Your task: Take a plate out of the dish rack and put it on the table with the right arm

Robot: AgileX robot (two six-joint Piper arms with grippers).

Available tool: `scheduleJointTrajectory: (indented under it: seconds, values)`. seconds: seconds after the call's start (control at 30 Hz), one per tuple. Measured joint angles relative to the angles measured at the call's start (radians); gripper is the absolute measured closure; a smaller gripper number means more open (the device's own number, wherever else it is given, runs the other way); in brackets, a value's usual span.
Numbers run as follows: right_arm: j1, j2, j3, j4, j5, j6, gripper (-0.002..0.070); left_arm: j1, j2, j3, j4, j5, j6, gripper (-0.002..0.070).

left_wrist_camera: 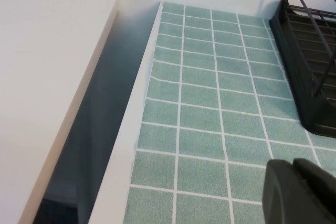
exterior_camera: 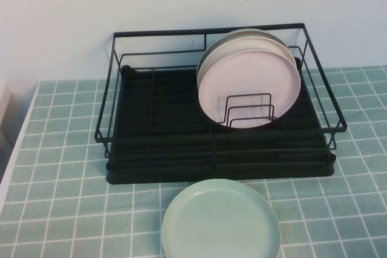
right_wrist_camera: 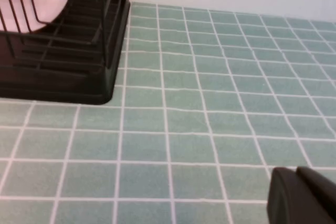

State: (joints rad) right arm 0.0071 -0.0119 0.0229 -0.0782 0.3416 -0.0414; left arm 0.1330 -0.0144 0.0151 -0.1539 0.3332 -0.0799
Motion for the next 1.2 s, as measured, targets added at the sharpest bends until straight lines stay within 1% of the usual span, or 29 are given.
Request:
scheduleJointTrajectory:
  seconds: [0.23, 0.3, 0.37, 0.53, 0.63, 0.83, 1.0, 1.13, 1.2]
  values:
    - [0.000, 0.000, 0.000, 0.078, 0.000, 0.000, 0.0678, 0.000, 0.000, 0.000, 0.000, 0.000, 0.000, 0.0678]
    - [0.000, 0.000, 0.000, 0.148, 0.000, 0.013, 0.0678, 0.000, 0.000, 0.000, 0.000, 0.000, 0.000, 0.0678]
    - [0.000, 0.000, 0.000, 0.250, 0.000, 0.041, 0.0678, 0.000, 0.000, 0.000, 0.000, 0.000, 0.000, 0.0678]
    - [0.000, 0.000, 0.004, 0.661, -0.015, 0.182, 0.0678, 0.000, 0.000, 0.000, 0.000, 0.000, 0.000, 0.0678]
    - [0.000, 0.000, 0.004, 0.809, -0.037, 0.205, 0.0678, 0.000, 0.000, 0.000, 0.000, 0.000, 0.000, 0.0678]
    - [0.000, 0.000, 0.004, 0.855, -0.044, 0.168, 0.0678, 0.000, 0.000, 0.000, 0.000, 0.000, 0.000, 0.0678]
    - [0.000, 0.000, 0.004, 0.855, -0.044, 0.041, 0.0678, 0.000, 0.000, 0.000, 0.000, 0.000, 0.000, 0.0678]
    - [0.000, 0.000, 0.004, 0.846, -0.015, -0.095, 0.0678, 0.000, 0.000, 0.000, 0.000, 0.000, 0.000, 0.0678]
    - [0.000, 0.000, 0.004, 0.848, -0.002, -0.118, 0.0678, 0.000, 0.000, 0.000, 0.000, 0.000, 0.000, 0.0678]
